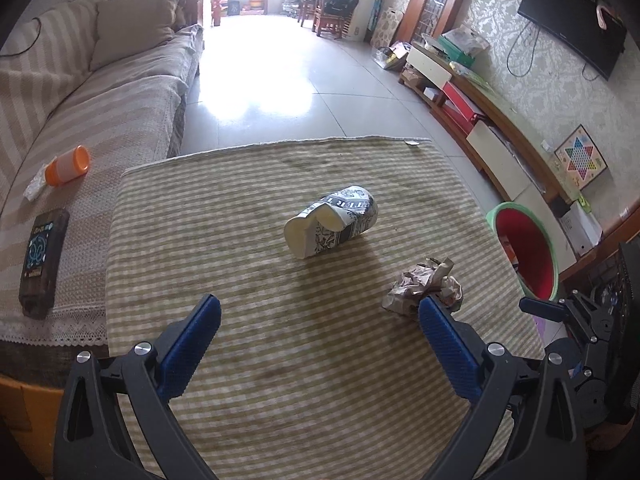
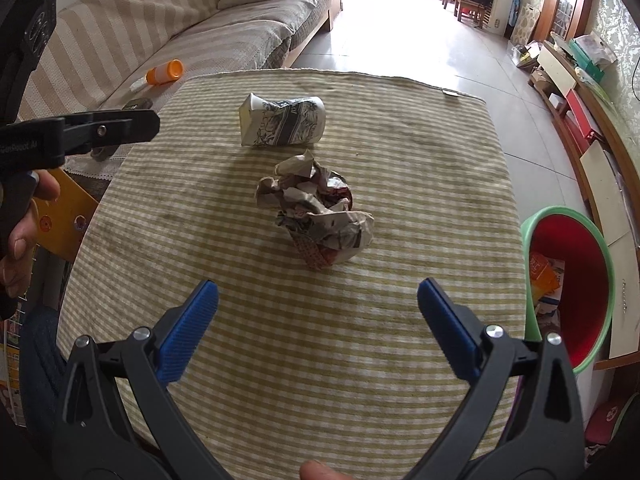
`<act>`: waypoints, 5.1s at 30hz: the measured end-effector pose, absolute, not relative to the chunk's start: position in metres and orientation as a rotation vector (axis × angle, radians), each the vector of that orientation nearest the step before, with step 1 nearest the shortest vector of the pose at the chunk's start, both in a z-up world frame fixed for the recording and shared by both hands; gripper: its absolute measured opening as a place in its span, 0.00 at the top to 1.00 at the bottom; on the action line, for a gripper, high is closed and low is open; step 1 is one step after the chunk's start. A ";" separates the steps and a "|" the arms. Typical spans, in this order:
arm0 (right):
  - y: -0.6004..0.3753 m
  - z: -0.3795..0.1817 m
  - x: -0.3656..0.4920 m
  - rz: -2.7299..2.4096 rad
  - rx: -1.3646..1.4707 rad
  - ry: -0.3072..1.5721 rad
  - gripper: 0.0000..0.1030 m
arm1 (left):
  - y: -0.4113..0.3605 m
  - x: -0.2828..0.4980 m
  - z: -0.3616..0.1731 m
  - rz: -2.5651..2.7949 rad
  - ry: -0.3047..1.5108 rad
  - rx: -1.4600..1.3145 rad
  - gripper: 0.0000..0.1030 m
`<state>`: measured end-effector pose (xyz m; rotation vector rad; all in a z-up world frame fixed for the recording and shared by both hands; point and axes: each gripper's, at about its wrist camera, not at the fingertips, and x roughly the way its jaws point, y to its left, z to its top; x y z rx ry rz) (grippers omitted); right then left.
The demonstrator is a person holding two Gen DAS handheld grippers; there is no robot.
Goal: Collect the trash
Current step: 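Grasp the white printed paper cup with the left tool while the right tool grasps the crumpled brown paper, then carry both items over the red bin and open both tools to drop them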
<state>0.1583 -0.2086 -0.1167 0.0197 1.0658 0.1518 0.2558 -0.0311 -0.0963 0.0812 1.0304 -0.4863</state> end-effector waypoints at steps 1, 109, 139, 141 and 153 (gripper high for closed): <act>-0.208 -0.119 0.161 0.152 0.019 1.069 0.05 | -0.036 0.260 -0.099 -0.499 1.033 0.112 0.08; -0.340 -0.032 0.106 0.021 0.190 0.846 0.57 | -0.141 0.176 -0.025 -0.563 0.895 0.156 0.78; -0.535 -0.061 0.075 -0.236 0.369 0.836 0.57 | -0.376 0.166 -0.044 -0.885 0.937 0.266 0.78; -0.542 -0.066 0.077 -0.242 0.377 0.841 0.57 | -0.387 0.167 -0.049 -0.891 0.952 0.268 0.78; -0.565 -0.083 0.083 -0.261 0.411 0.852 0.57 | -0.426 0.176 -0.070 -0.906 1.002 0.284 0.77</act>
